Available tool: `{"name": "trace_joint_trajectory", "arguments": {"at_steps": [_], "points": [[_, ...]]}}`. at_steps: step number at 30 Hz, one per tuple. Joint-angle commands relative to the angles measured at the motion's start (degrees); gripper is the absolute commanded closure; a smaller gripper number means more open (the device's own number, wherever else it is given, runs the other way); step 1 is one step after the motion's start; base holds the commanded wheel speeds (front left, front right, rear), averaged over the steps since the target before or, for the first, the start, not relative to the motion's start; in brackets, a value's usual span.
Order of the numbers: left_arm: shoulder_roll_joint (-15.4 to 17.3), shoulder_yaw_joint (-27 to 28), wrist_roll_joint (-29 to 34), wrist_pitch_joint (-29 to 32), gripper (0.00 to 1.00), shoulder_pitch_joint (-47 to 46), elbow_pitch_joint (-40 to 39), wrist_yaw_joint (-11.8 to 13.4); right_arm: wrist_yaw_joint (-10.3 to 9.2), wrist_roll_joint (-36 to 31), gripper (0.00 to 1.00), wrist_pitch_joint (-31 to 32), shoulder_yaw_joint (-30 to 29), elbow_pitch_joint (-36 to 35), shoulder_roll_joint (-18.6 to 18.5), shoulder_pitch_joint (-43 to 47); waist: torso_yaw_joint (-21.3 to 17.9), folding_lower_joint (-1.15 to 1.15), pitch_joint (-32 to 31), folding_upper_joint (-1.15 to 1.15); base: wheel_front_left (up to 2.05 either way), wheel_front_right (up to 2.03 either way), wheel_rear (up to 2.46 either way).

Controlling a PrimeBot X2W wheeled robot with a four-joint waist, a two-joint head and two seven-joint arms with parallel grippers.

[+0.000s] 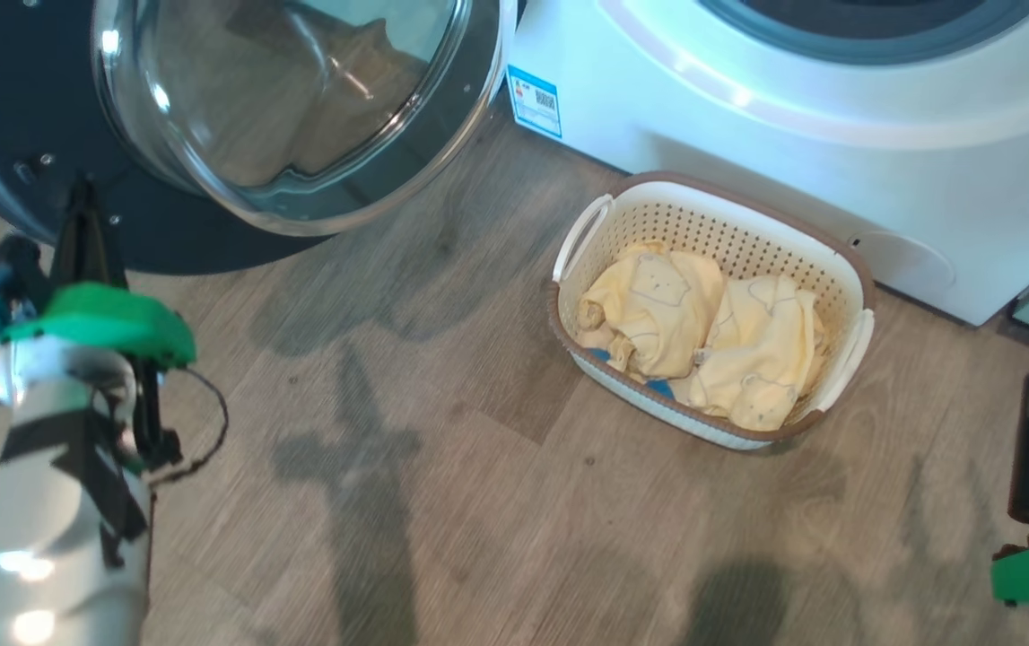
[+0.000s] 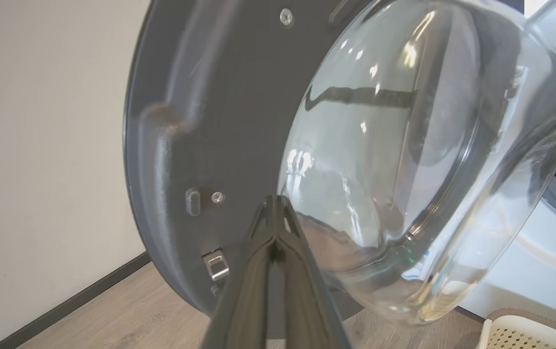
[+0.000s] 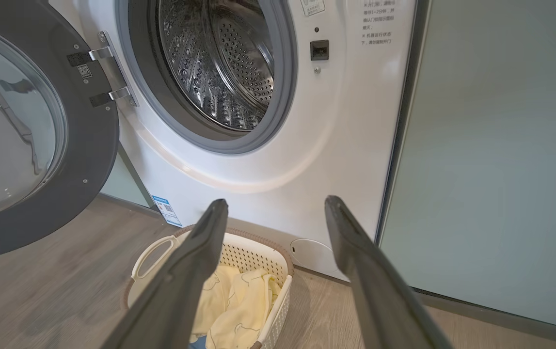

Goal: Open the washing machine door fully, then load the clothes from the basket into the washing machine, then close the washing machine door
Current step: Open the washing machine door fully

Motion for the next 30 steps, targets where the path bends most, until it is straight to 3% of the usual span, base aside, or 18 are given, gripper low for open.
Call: {"name": "trace_joint_trajectory", "arguments": {"at_steps": [1, 9, 15, 19, 21, 24, 26, 27, 28, 30], "points": [[1.90, 2.63, 0.48, -0.36, 1.00, 0.87, -3.92, 0.32, -0.16, 0.26, 0.00, -0.81, 1.36, -1.40, -0.34, -0.76, -0.41, 0.01, -0.79, 0.00, 0.00, 0.00, 0.00], [-4.45, 2.13, 2.13, -0.36, 1.00, 13.23, -19.70, -0.85, -0.16, -0.33, 0.00, -1.89, 2.24, -0.90, 0.90, 0.05, -2.04, 0.01, -3.47, 0.00, 0.00, 0.00, 0.00], [-6.91, -4.22, 3.92, -0.36, 1.00, 20.78, -26.62, -3.09, -0.16, -1.53, 0.00, -2.37, 3.16, -1.24, 1.58, 0.80, -4.62, 0.01, -5.23, 0.00, 0.00, 0.00, 0.00], [-7.43, -8.13, 3.88, -0.36, 0.78, 21.82, -26.23, -4.12, -0.16, -2.70, 0.00, -2.57, 3.61, -1.68, 1.87, 1.02, -6.88, 0.01, -6.13, 0.00, 0.00, 0.00, 0.00], [-7.55, -9.85, 4.10, -0.29, 0.61, 22.06, -25.59, -4.44, -0.16, -2.94, 0.00, -2.63, 4.04, -1.69, 2.01, 1.10, -8.52, 0.01, -6.69, 0.00, 0.00, 0.00, 0.00], [-7.62, -11.58, 4.26, -0.26, 0.50, 22.00, -24.86, -4.94, -0.16, -3.31, 0.00, -2.71, 4.74, -1.87, 2.15, 1.18, -11.40, 0.01, -7.42, 0.00, 0.00, 0.00, 0.00], [-7.61, -12.16, 4.25, -0.15, 0.31, 21.97, -24.56, -5.08, -0.16, -3.44, 0.00, -2.75, 5.13, -1.93, 2.21, 1.30, -13.45, 0.01, -7.90, 0.00, 0.00, 0.00, 0.00], [-7.54, -12.48, 4.43, -0.04, 0.08, 21.89, -24.53, -5.11, -0.16, -3.38, 0.00, -2.76, 5.19, -2.02, 2.23, 1.42, -14.30, 0.01, -8.02, 0.00, 0.00, 0.00, 0.00], [-7.46, -12.71, 4.54, 0.03, 0.00, 21.80, -24.47, -5.14, -0.16, -3.29, 0.00, -2.78, 5.36, -2.08, 2.24, 1.51, -15.26, 0.01, -8.22, 0.00, 0.00, 0.00, 0.00], [-7.27, -12.90, 4.56, 0.32, 0.00, 21.75, -24.42, -5.13, -0.16, -2.99, 0.00, -2.80, 5.89, -2.16, 2.25, 1.73, -17.23, 0.01, -8.57, 0.00, 0.00, 0.00, 0.00]]}}
